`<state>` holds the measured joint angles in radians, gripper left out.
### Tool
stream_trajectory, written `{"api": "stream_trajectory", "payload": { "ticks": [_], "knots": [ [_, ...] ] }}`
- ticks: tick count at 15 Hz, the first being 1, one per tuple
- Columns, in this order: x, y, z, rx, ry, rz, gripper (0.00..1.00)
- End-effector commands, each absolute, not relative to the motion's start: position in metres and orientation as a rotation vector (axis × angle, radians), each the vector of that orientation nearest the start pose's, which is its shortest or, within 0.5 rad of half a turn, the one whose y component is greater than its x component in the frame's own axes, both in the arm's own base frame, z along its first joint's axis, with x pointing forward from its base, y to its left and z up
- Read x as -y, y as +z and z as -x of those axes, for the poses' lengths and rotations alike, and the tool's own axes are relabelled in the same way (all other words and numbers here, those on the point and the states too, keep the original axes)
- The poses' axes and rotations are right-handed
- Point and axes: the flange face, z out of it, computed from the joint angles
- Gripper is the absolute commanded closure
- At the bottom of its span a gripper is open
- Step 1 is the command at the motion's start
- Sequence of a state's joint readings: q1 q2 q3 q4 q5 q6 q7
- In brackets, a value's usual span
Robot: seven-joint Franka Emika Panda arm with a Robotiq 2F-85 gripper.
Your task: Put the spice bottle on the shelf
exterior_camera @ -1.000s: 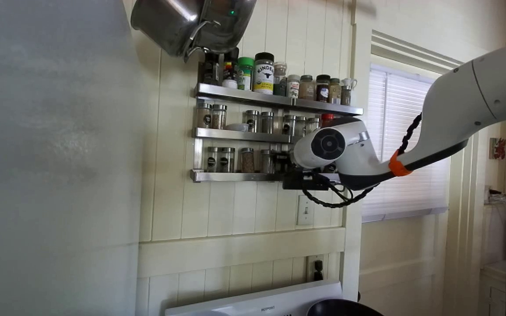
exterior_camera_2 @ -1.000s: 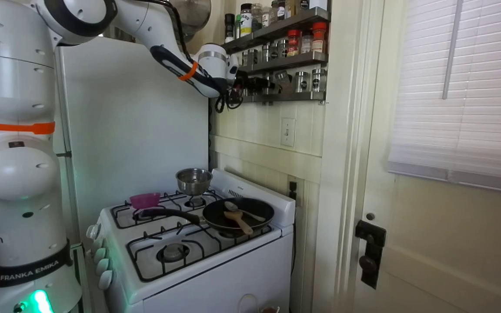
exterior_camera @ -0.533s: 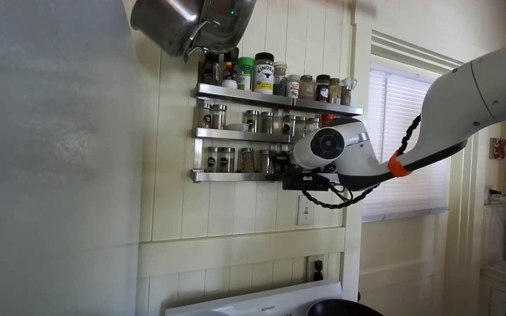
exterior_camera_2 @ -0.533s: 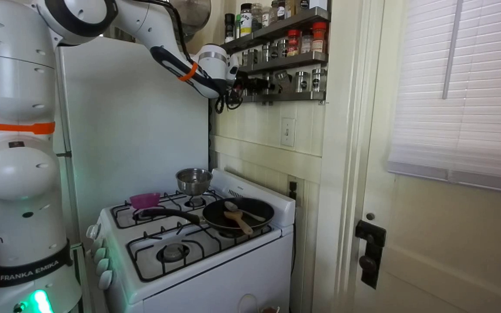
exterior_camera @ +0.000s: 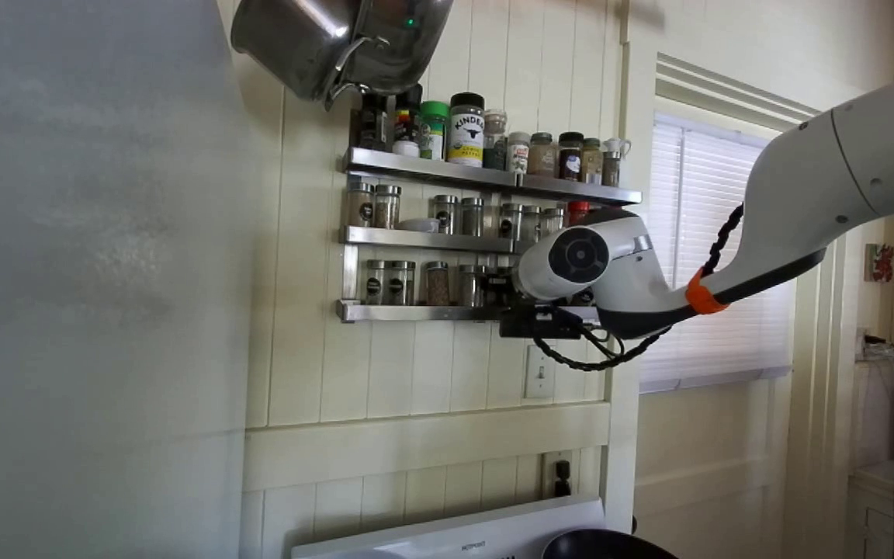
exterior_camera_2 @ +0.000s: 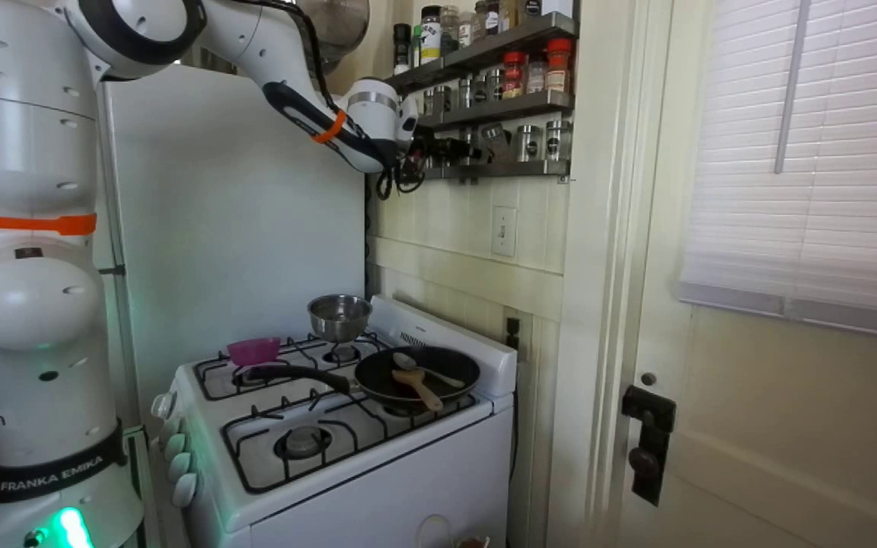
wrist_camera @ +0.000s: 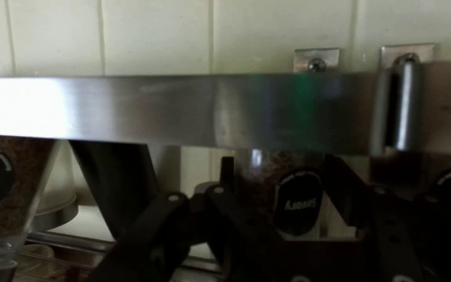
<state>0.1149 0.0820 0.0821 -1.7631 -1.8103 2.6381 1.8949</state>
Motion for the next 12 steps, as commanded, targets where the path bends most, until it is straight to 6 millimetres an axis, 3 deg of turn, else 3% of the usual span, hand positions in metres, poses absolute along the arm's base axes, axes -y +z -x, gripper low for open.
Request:
{"api": "stream_trajectory", "payload": {
  "ticks": [1, 3, 12],
  "knots": [
    [-0.145, 0.570, -0.604, -0.349, -2.150, 2.517, 0.33],
    [-0.147, 0.569, -0.600, -0.341, -2.150, 2.513, 0.30],
    [-0.155, 0.569, -0.569, -0.323, -2.174, 2.498, 0.34]
  ]
}}
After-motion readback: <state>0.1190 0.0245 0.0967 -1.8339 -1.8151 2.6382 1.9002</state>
